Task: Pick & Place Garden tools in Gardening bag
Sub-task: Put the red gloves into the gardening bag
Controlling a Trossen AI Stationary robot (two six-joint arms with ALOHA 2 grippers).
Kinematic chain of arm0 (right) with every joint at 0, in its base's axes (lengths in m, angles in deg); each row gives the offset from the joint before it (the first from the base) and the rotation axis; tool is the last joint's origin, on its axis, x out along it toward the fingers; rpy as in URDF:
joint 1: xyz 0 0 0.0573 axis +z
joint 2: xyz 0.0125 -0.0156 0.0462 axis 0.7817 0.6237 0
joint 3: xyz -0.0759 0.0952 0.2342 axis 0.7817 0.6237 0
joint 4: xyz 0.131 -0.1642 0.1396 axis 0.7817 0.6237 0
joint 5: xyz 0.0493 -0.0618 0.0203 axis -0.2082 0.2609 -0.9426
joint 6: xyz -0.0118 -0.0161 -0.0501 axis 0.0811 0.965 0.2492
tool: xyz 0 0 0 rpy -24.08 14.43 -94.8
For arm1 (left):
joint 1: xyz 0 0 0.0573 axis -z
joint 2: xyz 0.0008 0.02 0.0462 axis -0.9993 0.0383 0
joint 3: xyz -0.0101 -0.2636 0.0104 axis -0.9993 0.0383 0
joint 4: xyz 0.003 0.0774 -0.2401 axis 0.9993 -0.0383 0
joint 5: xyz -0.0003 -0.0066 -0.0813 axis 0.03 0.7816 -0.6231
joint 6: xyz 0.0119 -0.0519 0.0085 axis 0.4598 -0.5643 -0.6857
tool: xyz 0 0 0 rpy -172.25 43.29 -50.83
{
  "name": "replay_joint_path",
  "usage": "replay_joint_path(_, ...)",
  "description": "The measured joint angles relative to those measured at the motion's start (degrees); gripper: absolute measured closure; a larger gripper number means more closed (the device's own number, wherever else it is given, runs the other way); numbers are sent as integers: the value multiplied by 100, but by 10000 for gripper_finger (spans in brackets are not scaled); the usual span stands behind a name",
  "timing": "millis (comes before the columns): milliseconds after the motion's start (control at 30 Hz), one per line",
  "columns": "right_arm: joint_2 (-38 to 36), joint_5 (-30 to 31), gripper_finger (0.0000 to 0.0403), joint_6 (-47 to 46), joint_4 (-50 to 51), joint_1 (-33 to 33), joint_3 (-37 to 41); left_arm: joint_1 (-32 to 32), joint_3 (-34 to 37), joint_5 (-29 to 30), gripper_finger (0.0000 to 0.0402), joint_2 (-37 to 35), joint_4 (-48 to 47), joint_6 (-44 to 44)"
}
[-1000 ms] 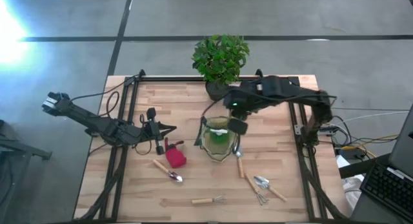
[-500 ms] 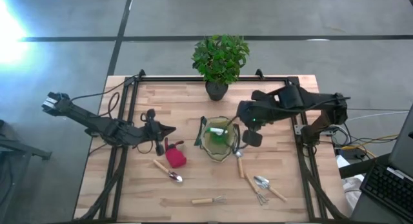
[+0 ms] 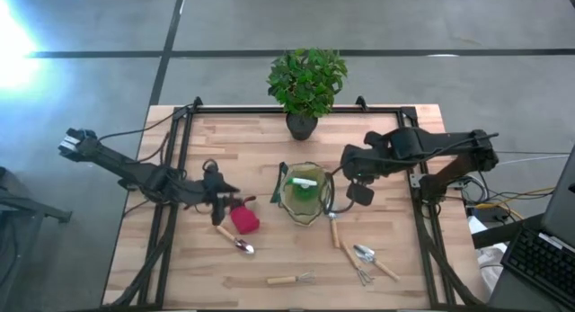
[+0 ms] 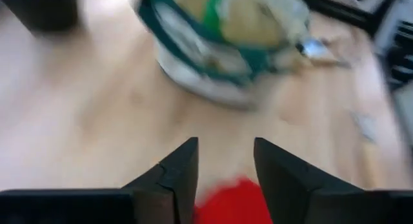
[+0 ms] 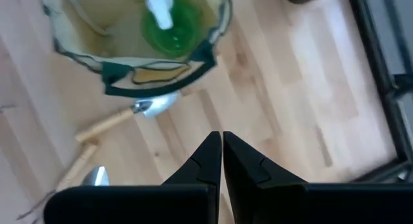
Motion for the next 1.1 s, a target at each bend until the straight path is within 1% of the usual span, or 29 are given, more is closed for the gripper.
replay_joint_path(67, -152, 202, 394, -149, 0, 0, 185, 2, 0, -327, 239, 0, -134, -608)
replay_joint_path(200, -423, 601, 394, -448, -72, -2, 535, -3, 0, -369, 238, 2, -346, -1534)
replay_joint_path(267, -553, 651, 394, -526, -164, -2, 703, -11, 0, -367, 240, 2, -550, -2024)
replay_joint_path(333, -677, 651, 394, -556, -262, -2, 877, -14, 0, -301, 241, 2, -820, -2537)
replay_joint_path(433, -796, 651, 394, -559, -343, -2, 1094, -24, 0, -30, 244, 39, -1287, -3230)
replay_joint_path(533, -890, 651, 394, -580, -384, -2, 1280, -26, 0, 25, 244, 116, -1630, -3725)
replay_joint_path(800, -935, 655, 394, -593, -514, -2, 1597, -35, 0, 60, 246, 545, -1688, -4065)
replay_joint_path(1033, -935, 641, 394, -595, -579, -2, 1649, -37, 0, -341, 245, 1008, -1684, -4106)
replay_joint_path(1100, -935, 638, 394, -593, -637, -2, 1634, -39, 0, -354, 245, 1076, -1682, -4128)
